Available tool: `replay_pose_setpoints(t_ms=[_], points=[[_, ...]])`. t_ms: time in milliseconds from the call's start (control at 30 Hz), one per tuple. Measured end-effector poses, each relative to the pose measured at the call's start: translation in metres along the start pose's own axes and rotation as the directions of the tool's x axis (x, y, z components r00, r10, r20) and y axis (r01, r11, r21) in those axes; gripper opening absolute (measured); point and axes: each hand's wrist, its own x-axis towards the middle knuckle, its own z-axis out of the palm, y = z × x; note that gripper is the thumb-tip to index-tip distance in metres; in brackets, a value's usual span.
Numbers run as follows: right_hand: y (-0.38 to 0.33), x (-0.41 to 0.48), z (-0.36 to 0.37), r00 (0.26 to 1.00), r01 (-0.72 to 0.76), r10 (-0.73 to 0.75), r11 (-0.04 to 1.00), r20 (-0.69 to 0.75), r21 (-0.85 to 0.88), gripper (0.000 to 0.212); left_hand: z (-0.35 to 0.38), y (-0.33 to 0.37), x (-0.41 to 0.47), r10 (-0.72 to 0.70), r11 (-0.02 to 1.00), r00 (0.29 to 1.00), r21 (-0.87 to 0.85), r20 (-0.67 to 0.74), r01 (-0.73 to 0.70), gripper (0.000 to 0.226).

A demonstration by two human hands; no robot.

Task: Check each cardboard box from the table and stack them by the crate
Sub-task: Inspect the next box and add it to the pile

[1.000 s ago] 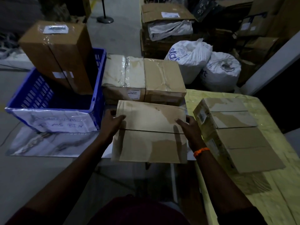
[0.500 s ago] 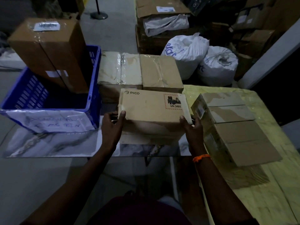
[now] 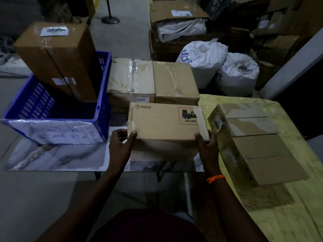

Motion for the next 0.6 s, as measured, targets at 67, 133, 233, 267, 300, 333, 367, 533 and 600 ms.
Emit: replay_pose_setpoints(t_ms=[67,133,233,267,300,333,367,533,600], points=[[-0.004,-0.002,0.005,0.996,0.077,-0.082,0.986,-0.033,-0.148,0.068,0.0,0.0,0.0,0.058,0.997,0.998,0.049,0.024,-0.059,0.047],[-0.016,-0.003,0.011,0.964,0.245,-0.267,0.911,-0.022,-0.331,0.072,0.002,0.009,0.003,0.209,0.963,0.978,0.167,0.026,-0.21,0.05],[-0.051,-0.004,0.03,0.859,0.511,-0.468,0.761,0.206,-0.399,0.067,0.018,0.033,0.017,0.491,0.78,0.848,0.332,0.199,-0.53,0.049],[-0.062,-0.004,0.039,0.824,0.562,-0.467,0.744,0.32,-0.36,0.065,0.027,0.042,0.024,0.522,0.706,0.8,0.376,0.296,-0.6,0.045],[-0.071,-0.003,0.049,0.782,0.606,-0.457,0.718,0.423,-0.344,0.062,0.035,0.048,0.031,0.517,0.644,0.765,0.414,0.385,-0.643,0.041],[-0.076,-0.002,0.058,0.747,0.642,-0.449,0.68,0.491,-0.355,0.06,0.044,0.054,0.036,0.49,0.595,0.745,0.451,0.453,-0.666,0.039],[-0.077,0.0,0.067,0.725,0.668,-0.441,0.638,0.529,-0.383,0.059,0.051,0.056,0.039,0.448,0.56,0.742,0.491,0.499,-0.668,0.04],[-0.066,-0.002,0.083,0.745,0.662,-0.43,0.569,0.51,-0.488,0.059,0.057,0.04,0.04,0.41,0.447,0.729,0.576,0.548,-0.684,0.045],[-0.064,-0.003,0.084,0.746,0.663,-0.438,0.56,0.501,-0.498,0.06,0.057,0.036,0.041,0.4,0.432,0.727,0.585,0.557,-0.686,0.049]])
